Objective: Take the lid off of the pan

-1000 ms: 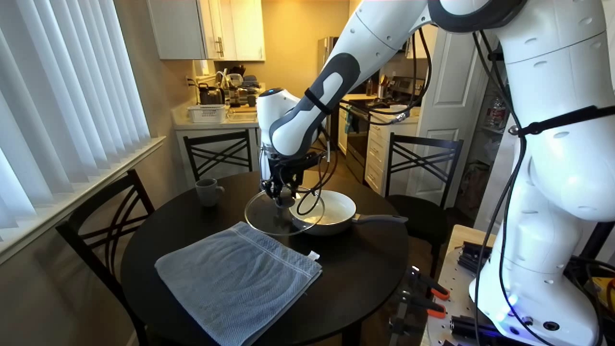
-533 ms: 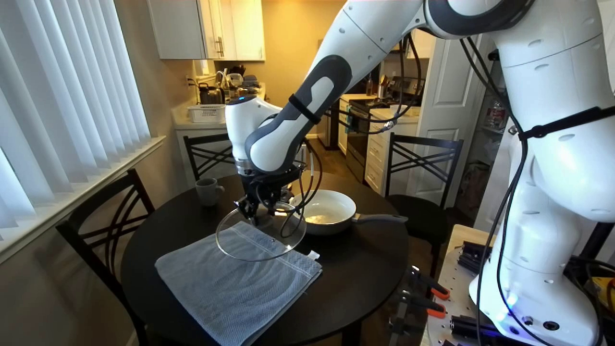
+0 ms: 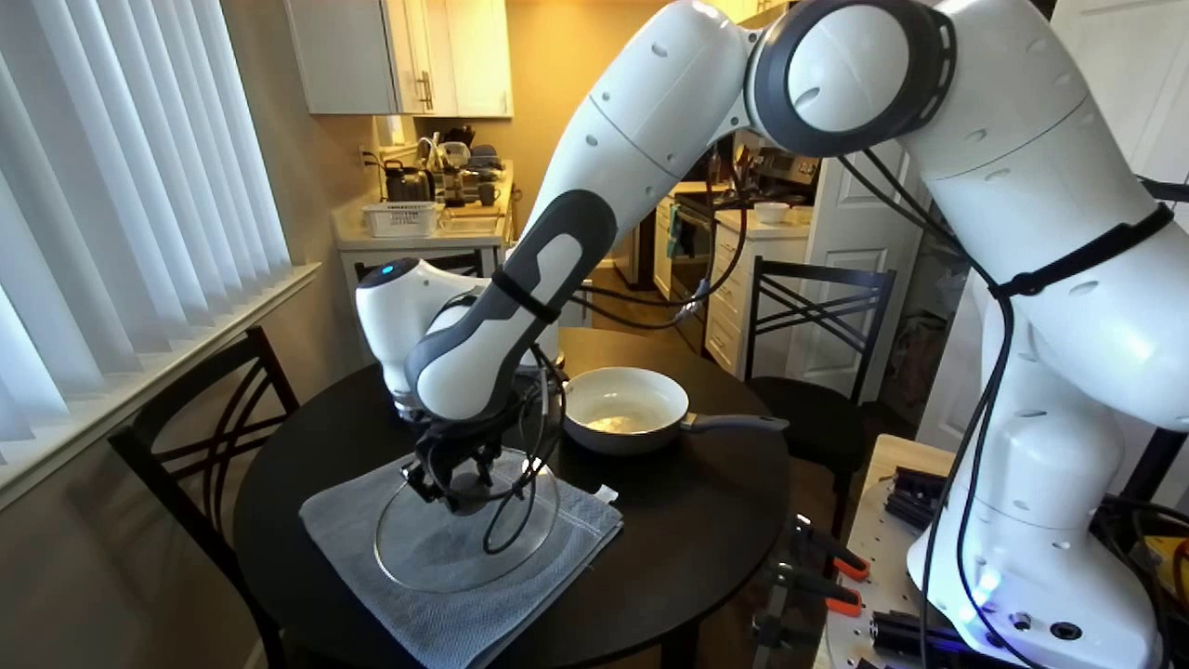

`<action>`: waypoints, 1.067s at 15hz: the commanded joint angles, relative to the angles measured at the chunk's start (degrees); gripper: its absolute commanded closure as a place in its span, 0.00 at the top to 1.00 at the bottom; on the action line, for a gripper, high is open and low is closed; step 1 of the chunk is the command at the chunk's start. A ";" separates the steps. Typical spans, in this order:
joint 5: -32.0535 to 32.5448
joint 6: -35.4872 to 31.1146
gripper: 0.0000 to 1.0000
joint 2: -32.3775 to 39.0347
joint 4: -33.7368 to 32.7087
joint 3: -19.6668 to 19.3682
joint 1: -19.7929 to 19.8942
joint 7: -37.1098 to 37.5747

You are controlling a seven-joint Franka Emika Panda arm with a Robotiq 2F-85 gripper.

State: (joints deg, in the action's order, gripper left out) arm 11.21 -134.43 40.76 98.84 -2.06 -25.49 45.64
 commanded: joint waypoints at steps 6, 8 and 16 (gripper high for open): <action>-1.99 7.70 0.69 8.99 -13.91 -0.15 -0.38 4.71; -2.15 8.30 0.88 9.30 -14.76 -0.37 -0.31 5.95; -1.37 7.23 1.00 9.09 -13.87 -0.66 0.66 9.47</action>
State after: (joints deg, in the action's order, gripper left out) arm 9.56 -127.36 49.74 85.21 -3.05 -25.05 54.93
